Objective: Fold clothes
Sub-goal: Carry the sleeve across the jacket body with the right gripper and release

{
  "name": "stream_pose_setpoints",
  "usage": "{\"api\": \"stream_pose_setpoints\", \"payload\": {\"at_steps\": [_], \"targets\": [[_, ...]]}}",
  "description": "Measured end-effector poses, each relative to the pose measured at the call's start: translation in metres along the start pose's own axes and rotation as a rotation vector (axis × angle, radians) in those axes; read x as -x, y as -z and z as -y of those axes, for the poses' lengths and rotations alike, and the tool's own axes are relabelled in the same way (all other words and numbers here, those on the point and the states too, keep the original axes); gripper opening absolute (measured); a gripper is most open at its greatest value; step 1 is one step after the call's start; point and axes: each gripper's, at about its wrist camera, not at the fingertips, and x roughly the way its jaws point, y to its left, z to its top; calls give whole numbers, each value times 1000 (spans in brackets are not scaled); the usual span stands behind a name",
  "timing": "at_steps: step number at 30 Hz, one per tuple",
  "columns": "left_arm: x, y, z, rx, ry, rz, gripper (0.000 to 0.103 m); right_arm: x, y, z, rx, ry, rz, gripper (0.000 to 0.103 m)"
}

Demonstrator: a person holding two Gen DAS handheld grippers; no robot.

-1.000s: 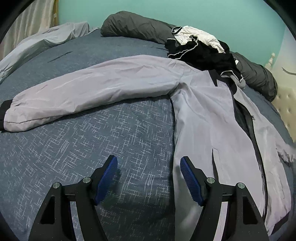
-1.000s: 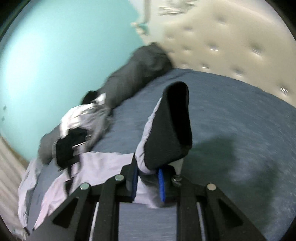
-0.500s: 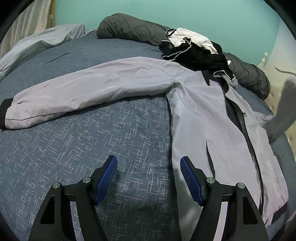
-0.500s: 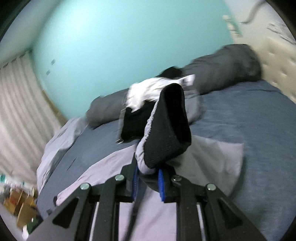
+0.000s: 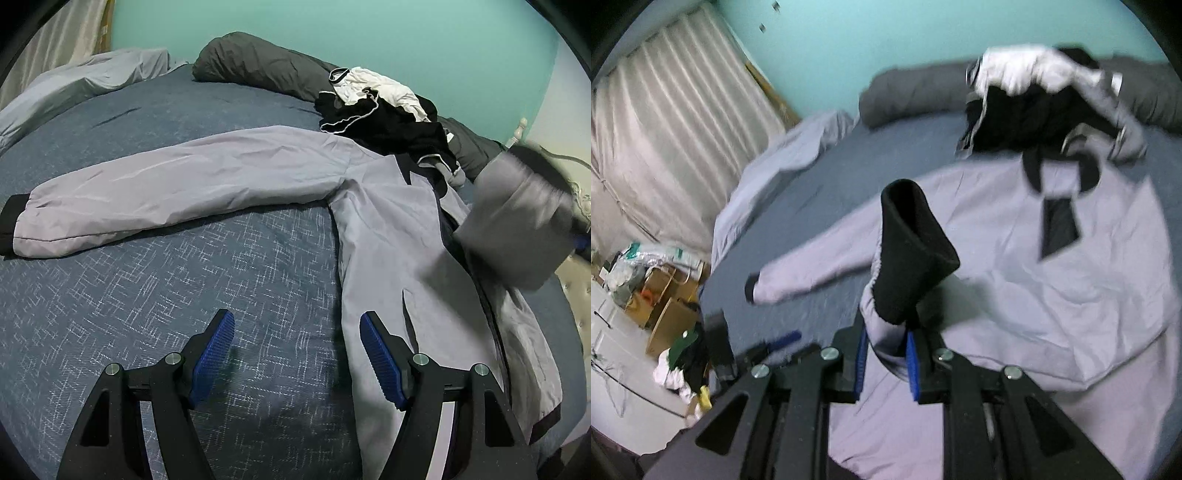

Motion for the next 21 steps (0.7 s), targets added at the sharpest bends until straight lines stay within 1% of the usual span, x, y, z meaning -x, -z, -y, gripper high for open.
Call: {"api": "stream_pose_setpoints", "payload": {"at_steps": [4,9,10,11,13,15,17,19,21], "targets": [[-1,0,-2,4,1,-6,74,-34,27,-4,-21,-20,-71,17],[-2,-1,3,-11,10,-6,74,-55,42,-5,9,38,-147,19],[-2,-1,5,-17,12,-3,74,-56,44,-6,21,48,-156,22],[-1,-1,6,-24,12,1,74,-54,44,-7,39,60,-156,27],[1,-3,10,-37,17,9,74,-44,41,-11,72,74,-139,32],[4,-5,15,-46,26,18,74,-31,37,-13,99,84,-116,42],[6,-6,19,-54,38,28,74,-14,33,-6,102,99,-87,54],[8,-8,24,-66,49,36,74,3,29,3,104,114,-58,57],[8,-7,31,-78,63,34,74,18,27,19,98,155,-47,57]]}}
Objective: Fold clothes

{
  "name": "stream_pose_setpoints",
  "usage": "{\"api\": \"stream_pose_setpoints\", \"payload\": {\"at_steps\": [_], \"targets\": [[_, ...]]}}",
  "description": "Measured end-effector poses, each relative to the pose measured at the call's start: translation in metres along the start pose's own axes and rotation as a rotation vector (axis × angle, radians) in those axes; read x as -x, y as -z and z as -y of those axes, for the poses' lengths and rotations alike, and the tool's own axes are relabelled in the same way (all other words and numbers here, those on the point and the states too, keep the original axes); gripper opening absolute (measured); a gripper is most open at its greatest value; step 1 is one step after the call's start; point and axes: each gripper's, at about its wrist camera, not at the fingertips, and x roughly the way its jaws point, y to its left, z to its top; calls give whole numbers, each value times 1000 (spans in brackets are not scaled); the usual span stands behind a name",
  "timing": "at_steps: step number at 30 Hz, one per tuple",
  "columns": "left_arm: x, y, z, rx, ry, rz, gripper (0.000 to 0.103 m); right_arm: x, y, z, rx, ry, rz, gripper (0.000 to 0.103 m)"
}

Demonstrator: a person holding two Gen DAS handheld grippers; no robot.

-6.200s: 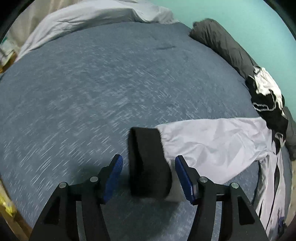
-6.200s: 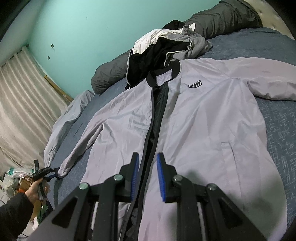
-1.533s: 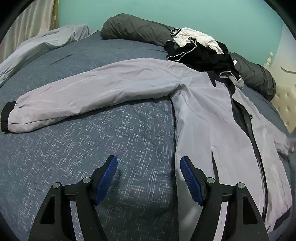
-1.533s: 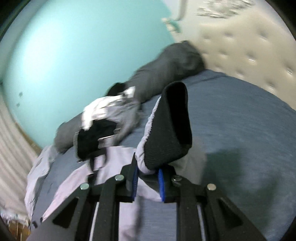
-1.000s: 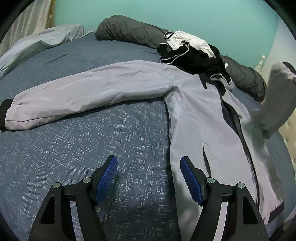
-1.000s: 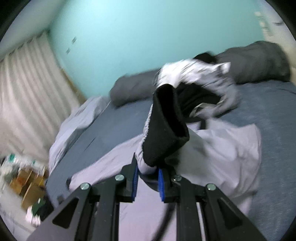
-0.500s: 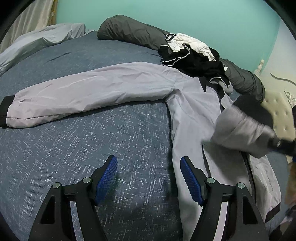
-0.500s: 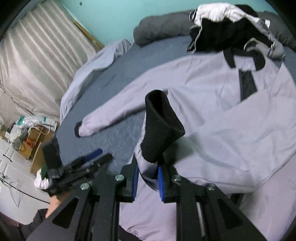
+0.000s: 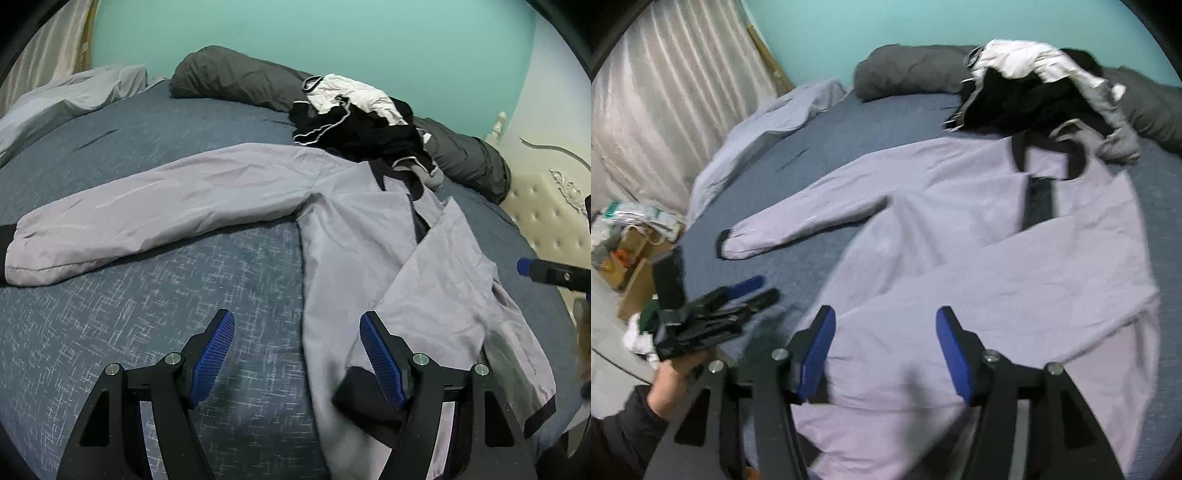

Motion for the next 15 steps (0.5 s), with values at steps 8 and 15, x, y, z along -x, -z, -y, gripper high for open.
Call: {"api": "stream_pose_setpoints", "payload": {"at_steps": [8,15], "targets": [[-12,3,42,-107,61,-31,75,20,19,79,-73,163,-36,57],[-31,3,76,-198,90,-54,75,28,37,150,-121,301,-59,57]]}}
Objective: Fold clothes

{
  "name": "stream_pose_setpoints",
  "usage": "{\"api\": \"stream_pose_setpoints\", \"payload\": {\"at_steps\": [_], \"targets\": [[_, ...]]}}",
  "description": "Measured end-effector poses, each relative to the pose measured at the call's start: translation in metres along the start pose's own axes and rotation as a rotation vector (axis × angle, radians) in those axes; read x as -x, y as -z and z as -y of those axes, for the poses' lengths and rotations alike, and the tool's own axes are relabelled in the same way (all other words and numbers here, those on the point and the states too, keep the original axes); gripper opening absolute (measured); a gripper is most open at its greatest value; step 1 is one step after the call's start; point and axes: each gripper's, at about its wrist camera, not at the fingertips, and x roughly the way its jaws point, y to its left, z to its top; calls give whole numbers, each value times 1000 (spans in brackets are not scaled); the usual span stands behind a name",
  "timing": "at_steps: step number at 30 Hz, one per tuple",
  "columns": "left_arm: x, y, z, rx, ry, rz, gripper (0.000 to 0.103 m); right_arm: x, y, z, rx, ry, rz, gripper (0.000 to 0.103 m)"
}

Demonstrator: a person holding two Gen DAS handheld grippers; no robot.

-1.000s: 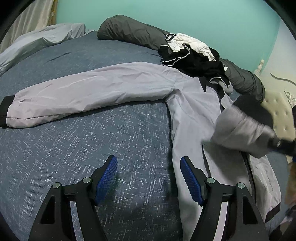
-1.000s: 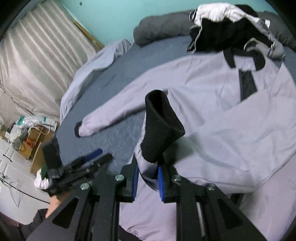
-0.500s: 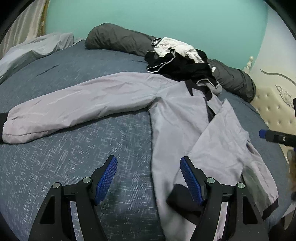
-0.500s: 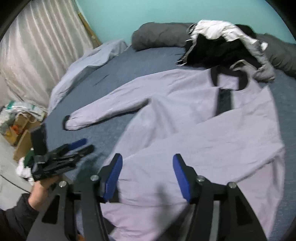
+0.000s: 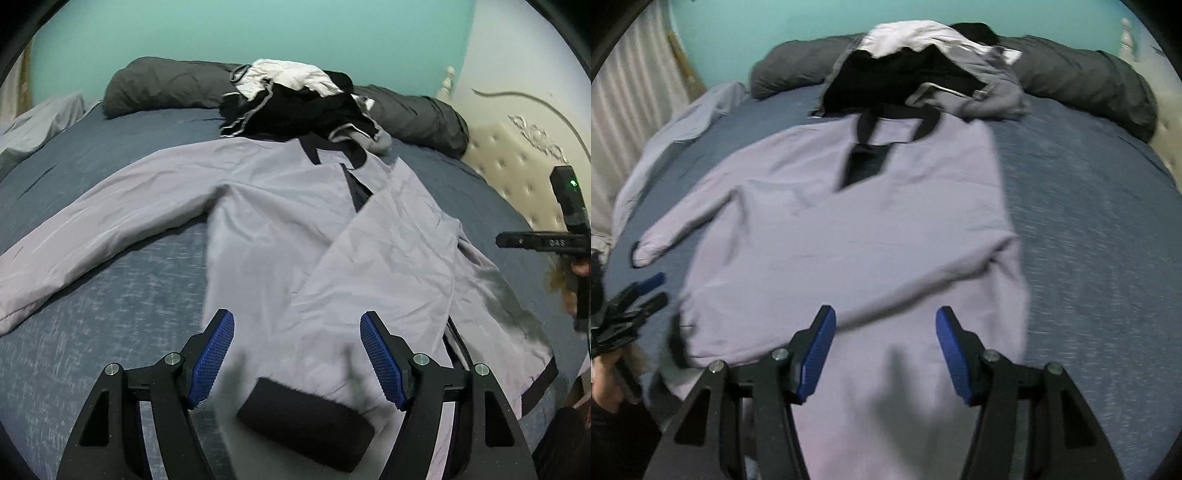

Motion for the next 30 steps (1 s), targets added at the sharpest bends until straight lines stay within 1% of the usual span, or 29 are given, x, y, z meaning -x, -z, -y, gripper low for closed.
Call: {"api": "stream_pose_setpoints", "payload": {"at_steps": [4,12,16,22,24,27,30], "targets": [[-14,-2,9,-33,-2,-22,75,-13,-4,32,0,55,-22,57],[-47,2,5,-21,-10,-95,75,-53,-25,77,6,174,-54,57],[-62,6,2,-6,-14,-134,75,-73,-34,85,24,220,-71,57],[-71,9,4,-14,-10,-157,75,-102,-40,90,62,290,-99,56],[-74,10,4,-15,-12,-164,75,-110,-42,90,76,315,-103,55],[-78,13,4,-19,-23,-175,75,-117,-45,93,76,345,-93,50],[-85,16,6,-25,-32,-193,75,-117,-46,100,54,380,-74,40]]}}
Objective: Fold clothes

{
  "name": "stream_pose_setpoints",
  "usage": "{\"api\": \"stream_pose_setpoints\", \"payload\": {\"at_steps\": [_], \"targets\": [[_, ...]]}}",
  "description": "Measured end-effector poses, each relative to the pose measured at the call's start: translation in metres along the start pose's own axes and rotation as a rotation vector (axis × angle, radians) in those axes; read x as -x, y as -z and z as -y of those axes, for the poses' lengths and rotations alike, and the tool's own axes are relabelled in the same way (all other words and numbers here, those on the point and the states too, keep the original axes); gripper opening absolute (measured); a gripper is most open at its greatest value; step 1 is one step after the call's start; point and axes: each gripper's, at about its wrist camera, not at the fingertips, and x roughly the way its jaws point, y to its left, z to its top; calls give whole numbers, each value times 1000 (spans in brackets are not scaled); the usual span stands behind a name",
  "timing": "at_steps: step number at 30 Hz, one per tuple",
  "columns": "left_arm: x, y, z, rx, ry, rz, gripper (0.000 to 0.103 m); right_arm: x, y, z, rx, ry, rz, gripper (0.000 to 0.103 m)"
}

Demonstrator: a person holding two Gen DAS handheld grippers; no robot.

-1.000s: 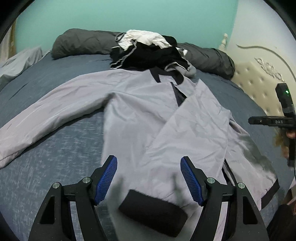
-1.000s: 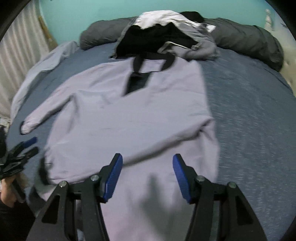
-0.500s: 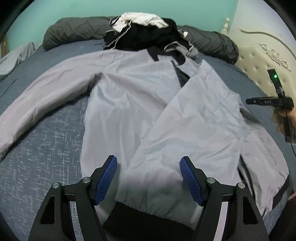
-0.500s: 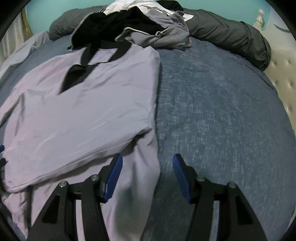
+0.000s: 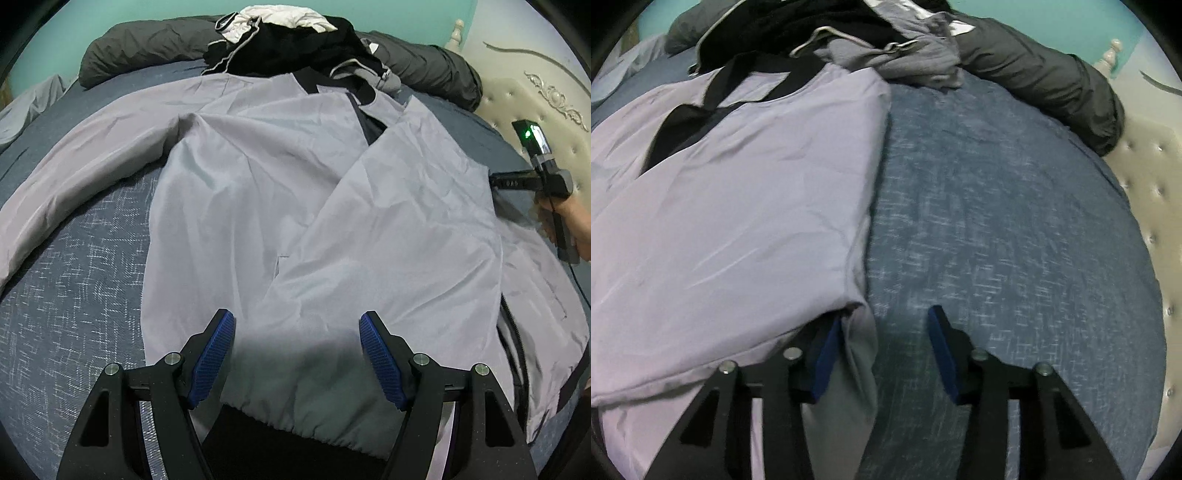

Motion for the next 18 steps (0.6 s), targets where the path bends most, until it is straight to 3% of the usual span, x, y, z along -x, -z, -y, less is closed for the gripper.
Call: {"api": "stream_pose_setpoints", "payload": {"at_steps": [2,6,15,18], "targets": [[-4,1,1,-2,-3,-11,74,1,3,4,-6,30,14,29],[-8,2,2,-15,-10,-21,74,2,9,12,-27,31,32,20],[-9,0,0,-19,-7,-28,74,-6,13,27,-88,-33,29,19],[-10,-2,0,-17,-7,-30,74,8,17,38,-126,-101,68,19]]}}
